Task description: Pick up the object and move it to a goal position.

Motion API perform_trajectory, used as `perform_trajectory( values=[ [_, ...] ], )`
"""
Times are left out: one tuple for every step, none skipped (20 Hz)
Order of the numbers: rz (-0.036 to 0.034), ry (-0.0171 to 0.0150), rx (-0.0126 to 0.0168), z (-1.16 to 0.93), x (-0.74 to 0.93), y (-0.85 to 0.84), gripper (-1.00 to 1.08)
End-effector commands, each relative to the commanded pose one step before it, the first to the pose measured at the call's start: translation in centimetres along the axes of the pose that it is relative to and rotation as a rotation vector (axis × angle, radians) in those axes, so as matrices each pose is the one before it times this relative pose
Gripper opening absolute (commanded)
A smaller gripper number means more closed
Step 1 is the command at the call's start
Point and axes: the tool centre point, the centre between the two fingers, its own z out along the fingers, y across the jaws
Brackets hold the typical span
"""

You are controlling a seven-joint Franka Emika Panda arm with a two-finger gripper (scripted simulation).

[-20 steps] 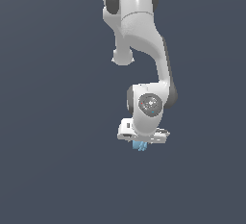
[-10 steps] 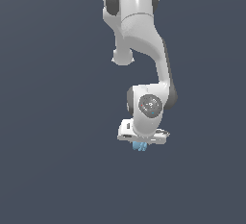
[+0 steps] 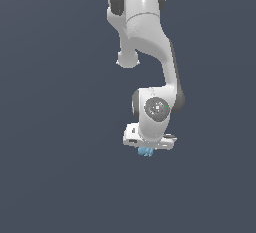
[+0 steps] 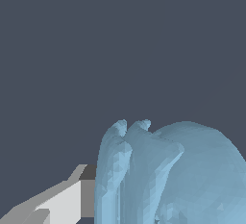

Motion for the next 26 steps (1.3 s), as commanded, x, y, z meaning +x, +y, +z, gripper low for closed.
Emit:
perform_trajectory(
  values=[
    [-0.00054, 0.00061, 0.00030, -0.226, -0.282, -0.292, -1.00],
    [0.00000, 0.00000, 0.00000, -0.117, -0.184, -0.155, -1.00],
    [0.00000, 0.00000, 0.00000, -0.137, -0.215, -0.181, -1.00],
    [0.00000, 0.00000, 0.00000, -0.158, -0.247, -0.209, -1.00],
    [0.00000, 0.00000, 0.00000, -0.180, -0.281, -0.238, -1.00],
    [0.00000, 0.00000, 0.00000, -0.202, -0.316, -0.268, -1.00],
    [0.00000, 0.00000, 0.00000, -0.227, -0.354, -0.301, -1.00],
    [0.00000, 0.00000, 0.00000, -0.253, -0.394, -0.335, -1.00],
    [0.00000, 0.00000, 0.00000, -0.280, -0.436, -0.372, -1.00],
    [0.00000, 0.00000, 0.00000, -0.310, -0.481, -0.412, -1.00],
    [0.00000, 0.00000, 0.00000, -0.343, -0.530, -0.456, -1.00],
    [0.00000, 0.00000, 0.00000, -0.378, -0.582, -0.502, -1.00],
    [0.00000, 0.00000, 0.00000, -0.414, -0.636, -0.552, -1.00],
    [0.00000, 0.00000, 0.00000, -0.429, -0.655, -0.572, -1.00],
    [0.00000, 0.00000, 0.00000, -0.422, -0.641, -0.563, -1.00],
    [0.00000, 0.00000, 0.00000, -0.413, -0.625, -0.551, -1.00],
    [0.00000, 0.00000, 0.00000, -0.403, -0.607, -0.538, -1.00],
    [0.00000, 0.00000, 0.00000, -0.393, -0.587, -0.526, -1.00],
    [0.00000, 0.00000, 0.00000, -0.382, -0.566, -0.513, -1.00],
    [0.00000, 0.00000, 0.00000, -0.369, -0.541, -0.495, -1.00],
    [0.00000, 0.00000, 0.00000, -0.352, -0.513, -0.473, -1.00],
    [0.00000, 0.00000, 0.00000, -0.331, -0.480, -0.447, -1.00],
    [0.00000, 0.00000, 0.00000, -0.309, -0.445, -0.417, -1.00],
    [0.00000, 0.00000, 0.00000, -0.285, -0.406, -0.386, -1.00],
    [0.00000, 0.00000, 0.00000, -0.260, -0.365, -0.353, -1.00],
    [0.00000, 0.00000, 0.00000, -0.232, -0.320, -0.318, -1.00]
  ],
)
